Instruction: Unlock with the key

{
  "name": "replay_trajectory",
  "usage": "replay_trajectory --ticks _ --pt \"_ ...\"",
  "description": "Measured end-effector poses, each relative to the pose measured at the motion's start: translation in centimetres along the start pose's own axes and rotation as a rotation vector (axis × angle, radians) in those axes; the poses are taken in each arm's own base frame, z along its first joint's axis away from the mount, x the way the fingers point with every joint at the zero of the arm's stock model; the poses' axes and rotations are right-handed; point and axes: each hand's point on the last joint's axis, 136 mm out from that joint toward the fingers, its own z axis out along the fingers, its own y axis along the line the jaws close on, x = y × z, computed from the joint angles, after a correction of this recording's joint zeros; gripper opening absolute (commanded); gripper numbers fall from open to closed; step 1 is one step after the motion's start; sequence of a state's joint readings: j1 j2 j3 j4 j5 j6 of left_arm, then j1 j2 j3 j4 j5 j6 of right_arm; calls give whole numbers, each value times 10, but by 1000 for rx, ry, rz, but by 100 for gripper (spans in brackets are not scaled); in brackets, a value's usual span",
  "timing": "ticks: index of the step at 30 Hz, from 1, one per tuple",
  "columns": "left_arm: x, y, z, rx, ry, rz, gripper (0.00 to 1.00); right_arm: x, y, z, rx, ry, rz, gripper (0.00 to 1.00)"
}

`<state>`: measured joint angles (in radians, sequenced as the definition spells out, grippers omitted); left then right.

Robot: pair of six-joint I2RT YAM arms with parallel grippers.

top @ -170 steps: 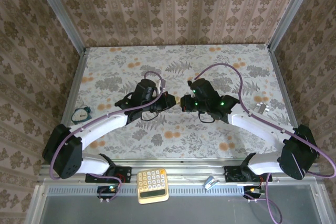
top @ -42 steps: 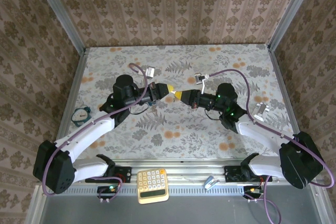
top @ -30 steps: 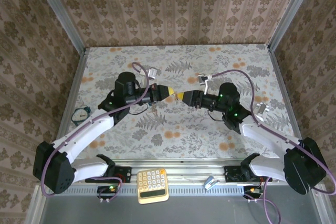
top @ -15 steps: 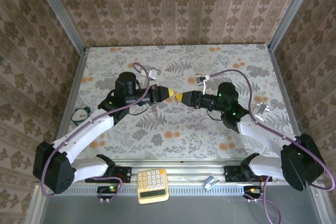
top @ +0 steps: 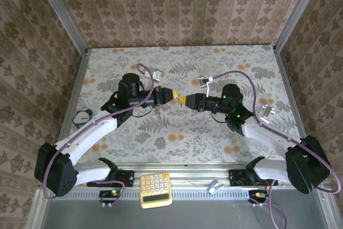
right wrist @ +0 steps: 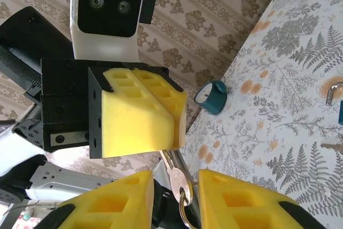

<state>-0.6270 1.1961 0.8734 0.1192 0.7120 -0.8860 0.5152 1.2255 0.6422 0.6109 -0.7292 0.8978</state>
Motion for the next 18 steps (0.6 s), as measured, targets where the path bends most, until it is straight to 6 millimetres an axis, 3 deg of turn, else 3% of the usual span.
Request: replay_trajectory --ticks 4,9,16,18 --pt "0 0 0 1 0 0 0 0 3 0 -13 3 -8 20" --pt "-1 -1 0 6 -2 2 0 1 3 0 -15 6 -5 27" --pt "-2 -2 0 8 -9 2 0 2 1 2 -18 15 15 3" --pt "-3 -2 0 5 -14 -1 0 2 2 2 -22 14 18 0"
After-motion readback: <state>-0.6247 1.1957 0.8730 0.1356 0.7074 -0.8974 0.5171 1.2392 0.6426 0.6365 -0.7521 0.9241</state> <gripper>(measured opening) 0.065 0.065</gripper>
